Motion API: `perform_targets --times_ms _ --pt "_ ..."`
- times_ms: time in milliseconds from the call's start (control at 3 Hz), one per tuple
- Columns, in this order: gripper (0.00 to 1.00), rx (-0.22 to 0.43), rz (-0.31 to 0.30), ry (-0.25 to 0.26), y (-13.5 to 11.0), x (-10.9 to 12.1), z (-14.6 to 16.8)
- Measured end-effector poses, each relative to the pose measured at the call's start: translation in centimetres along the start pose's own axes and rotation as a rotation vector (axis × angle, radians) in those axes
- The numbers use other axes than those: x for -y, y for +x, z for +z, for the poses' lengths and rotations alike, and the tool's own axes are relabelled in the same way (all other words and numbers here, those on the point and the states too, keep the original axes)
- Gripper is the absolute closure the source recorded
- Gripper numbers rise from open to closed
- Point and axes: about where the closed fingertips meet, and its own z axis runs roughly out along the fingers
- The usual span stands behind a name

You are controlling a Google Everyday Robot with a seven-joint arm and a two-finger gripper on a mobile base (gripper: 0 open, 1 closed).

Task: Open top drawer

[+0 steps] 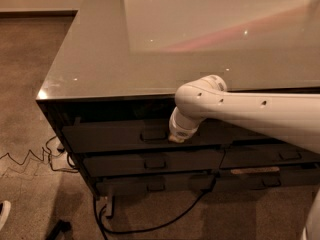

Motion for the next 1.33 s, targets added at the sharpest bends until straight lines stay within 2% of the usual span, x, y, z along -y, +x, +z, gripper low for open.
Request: perform_targets --times_ms 667,1000,1333 --pt "1.00 0.000 0.000 0.000 -0.30 0.24 -1.04" --pt "0.81 0.000 0.000 0.000 -0.30 0.24 -1.03" --pt "0.58 0.000 0.000 0.000 -0.30 0.23 -1.03"
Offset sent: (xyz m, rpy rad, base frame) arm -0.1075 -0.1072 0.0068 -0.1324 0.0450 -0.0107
